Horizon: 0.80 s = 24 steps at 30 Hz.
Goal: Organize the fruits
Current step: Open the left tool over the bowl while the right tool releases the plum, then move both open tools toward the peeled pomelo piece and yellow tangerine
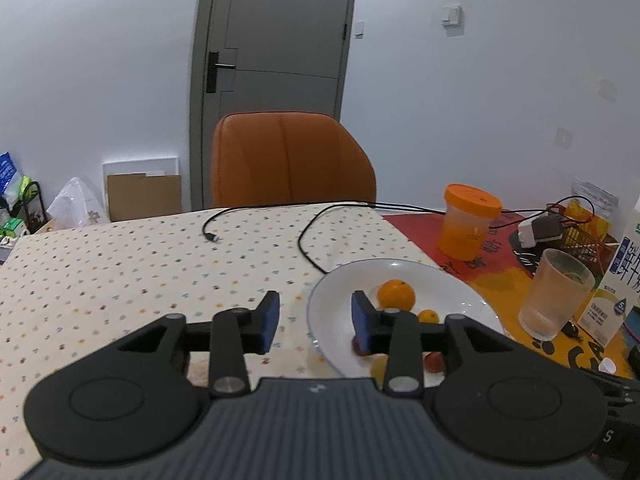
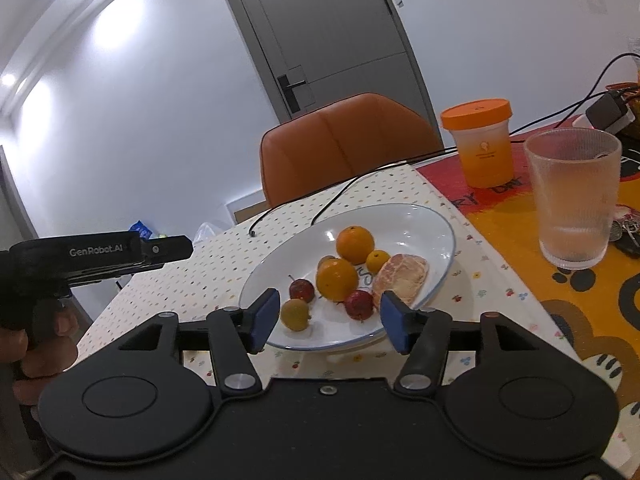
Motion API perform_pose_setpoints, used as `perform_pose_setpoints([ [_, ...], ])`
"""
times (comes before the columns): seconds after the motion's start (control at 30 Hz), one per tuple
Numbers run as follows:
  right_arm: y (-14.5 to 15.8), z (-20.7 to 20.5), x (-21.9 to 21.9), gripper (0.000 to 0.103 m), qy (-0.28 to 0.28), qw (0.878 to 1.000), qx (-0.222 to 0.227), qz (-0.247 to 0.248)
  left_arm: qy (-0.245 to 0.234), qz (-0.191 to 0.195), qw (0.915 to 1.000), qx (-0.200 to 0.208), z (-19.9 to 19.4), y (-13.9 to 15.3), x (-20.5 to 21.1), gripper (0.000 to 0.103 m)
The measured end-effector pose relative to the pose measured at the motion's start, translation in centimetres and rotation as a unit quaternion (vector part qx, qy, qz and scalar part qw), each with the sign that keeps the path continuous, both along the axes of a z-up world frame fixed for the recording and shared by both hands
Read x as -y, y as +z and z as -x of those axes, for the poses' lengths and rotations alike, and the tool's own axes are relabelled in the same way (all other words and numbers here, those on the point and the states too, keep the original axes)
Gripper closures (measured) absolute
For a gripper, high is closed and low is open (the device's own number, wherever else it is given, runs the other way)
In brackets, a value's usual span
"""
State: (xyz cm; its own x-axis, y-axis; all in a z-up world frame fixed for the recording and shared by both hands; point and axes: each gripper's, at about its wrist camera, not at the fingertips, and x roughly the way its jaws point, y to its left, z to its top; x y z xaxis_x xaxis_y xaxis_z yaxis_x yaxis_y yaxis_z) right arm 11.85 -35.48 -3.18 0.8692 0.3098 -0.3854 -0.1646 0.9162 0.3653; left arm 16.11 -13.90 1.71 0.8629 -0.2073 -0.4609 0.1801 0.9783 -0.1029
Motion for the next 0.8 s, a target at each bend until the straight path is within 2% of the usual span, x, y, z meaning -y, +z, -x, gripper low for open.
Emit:
perform_pose_setpoints([
  [0.2,0.2,-0.1,-1.7,0.042,0.013,1.0,0.0,0.007,0.023,0.003,0.9997,-0.001,0.7,-0.1,-2.5,0.043],
  [0.3,0.2,-0.2,-2.7,0.042,0.021,1.0,0.0,0.012,0.042,0.005,0.9991,-0.002,1.1,-0.2,-4.0,0.037],
  [0.8,0.4,-1.0,-7.1,0.037,0.059,0.998,-0.004,0.032,0.1,0.022,0.9946,-0.018,1.5,-1.5,-9.8,0.032],
])
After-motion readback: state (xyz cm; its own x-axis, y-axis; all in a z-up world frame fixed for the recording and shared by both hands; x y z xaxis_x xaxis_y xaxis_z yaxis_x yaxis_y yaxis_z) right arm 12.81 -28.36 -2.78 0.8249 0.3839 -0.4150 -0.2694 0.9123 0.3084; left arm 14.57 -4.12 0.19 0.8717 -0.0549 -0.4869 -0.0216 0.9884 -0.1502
